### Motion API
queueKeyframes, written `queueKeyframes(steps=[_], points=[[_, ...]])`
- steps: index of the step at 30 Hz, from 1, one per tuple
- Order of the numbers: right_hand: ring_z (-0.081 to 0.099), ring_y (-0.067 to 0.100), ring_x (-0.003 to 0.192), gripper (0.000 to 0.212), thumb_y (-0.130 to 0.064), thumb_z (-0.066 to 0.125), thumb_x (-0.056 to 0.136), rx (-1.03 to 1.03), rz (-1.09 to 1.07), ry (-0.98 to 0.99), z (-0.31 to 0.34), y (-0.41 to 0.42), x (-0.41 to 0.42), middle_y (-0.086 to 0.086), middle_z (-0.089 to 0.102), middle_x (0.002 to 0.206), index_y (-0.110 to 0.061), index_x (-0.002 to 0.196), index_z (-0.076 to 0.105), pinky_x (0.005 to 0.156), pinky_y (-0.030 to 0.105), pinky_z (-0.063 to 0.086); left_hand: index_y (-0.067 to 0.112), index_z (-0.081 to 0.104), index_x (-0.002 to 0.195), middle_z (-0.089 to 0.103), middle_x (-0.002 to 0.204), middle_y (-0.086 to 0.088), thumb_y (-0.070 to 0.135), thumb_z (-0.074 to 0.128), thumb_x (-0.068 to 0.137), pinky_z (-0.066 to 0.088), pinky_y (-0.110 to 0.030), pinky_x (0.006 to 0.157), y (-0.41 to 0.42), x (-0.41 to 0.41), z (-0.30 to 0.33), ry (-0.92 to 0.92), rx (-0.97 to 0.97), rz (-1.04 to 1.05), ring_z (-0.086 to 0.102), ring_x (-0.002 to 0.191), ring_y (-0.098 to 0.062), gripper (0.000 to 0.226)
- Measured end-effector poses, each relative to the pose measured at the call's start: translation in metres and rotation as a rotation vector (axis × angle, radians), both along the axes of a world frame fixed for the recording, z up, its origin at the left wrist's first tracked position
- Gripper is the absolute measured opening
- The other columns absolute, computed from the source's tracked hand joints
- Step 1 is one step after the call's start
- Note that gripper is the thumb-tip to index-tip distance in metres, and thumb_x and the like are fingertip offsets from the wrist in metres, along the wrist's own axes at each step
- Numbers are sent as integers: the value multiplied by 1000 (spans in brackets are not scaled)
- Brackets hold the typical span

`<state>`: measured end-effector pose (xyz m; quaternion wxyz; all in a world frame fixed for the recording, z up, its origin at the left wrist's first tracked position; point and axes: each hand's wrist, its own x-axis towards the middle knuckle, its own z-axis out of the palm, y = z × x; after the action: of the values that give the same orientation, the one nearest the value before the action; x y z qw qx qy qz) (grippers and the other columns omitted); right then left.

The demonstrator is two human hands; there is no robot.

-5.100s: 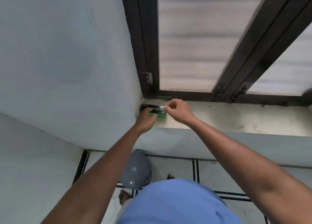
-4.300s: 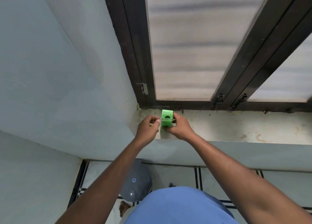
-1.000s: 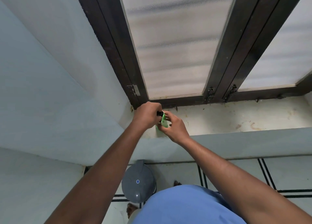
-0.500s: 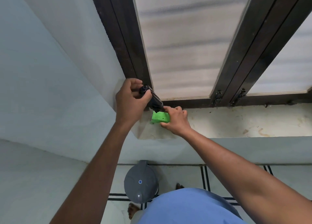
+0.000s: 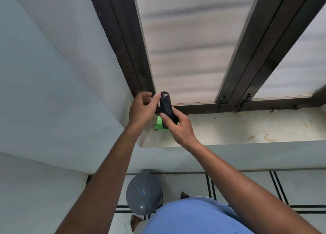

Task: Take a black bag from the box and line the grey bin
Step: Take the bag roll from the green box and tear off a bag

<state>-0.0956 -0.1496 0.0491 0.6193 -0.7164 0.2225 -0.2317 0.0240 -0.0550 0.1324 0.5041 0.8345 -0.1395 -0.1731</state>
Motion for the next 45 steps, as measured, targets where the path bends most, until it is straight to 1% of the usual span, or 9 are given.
queueKeyframes(steps=[9,13,17,27,31,35,37,40,45], points=[[67,0,79,33,-38,50,119,400,-100,66,13,-1,-7,-13,77,90,-25,112,80,68,19,52,16,67,119,75,113,-3,42,70,105,62,-35,78,-9,-7,-29,350,-115,-22,73,97,-17,29],[73,10,94,33,-42,49,118,489,-107,87,14,-2,-5,-5,82,103,-30,113,79,78,32,58,15,74,122,82,114,-3,58,83,88,64,-38,93,-5,-8,-39,373,-155,-51,79,107,-19,56],[77,5,76,35,-44,51,118,660,-188,118,17,-8,-7,-6,84,95,-21,111,77,61,22,59,7,75,126,80,119,-13,35,64,103,56,-46,99,-1,-6,-43,647,-394,44,74,112,-31,38],[76,20,87,34,-46,53,116,620,-224,304,2,-26,-19,3,83,112,-21,114,75,91,41,56,12,74,135,81,126,-10,33,69,102,59,-49,104,13,-9,-43,699,-361,24,74,120,-32,39],[65,26,126,61,-55,66,106,421,-257,460,-2,-32,-25,12,66,150,-15,151,56,110,48,54,18,66,142,76,135,-8,37,69,104,63,-46,93,20,-10,-48,616,-318,-9,69,127,-33,43],[29,31,162,90,-55,68,101,-280,-309,515,18,-26,-28,9,38,174,-13,171,30,132,51,30,16,64,144,73,139,-10,41,62,109,64,-48,97,22,-14,-50,562,-264,-51,69,128,-35,43],[34,23,159,74,-51,63,107,-448,-205,359,34,-25,-21,4,45,170,-16,167,40,129,45,30,14,67,141,74,137,-13,46,61,108,60,-51,105,21,-20,-44,587,-294,-98,70,128,-36,47],[60,9,139,56,-58,61,108,-195,110,264,53,-37,-5,-6,68,148,-22,151,63,123,40,46,14,72,136,76,131,-16,53,67,104,60,-47,97,18,-28,-37,582,-317,-213,72,123,-36,51],[68,9,78,49,-62,74,98,-61,292,316,49,-69,-2,4,77,85,-13,97,79,80,37,54,16,75,136,78,131,-11,47,53,112,58,-43,98,19,-34,-26,683,-406,-133,72,124,-32,45]])
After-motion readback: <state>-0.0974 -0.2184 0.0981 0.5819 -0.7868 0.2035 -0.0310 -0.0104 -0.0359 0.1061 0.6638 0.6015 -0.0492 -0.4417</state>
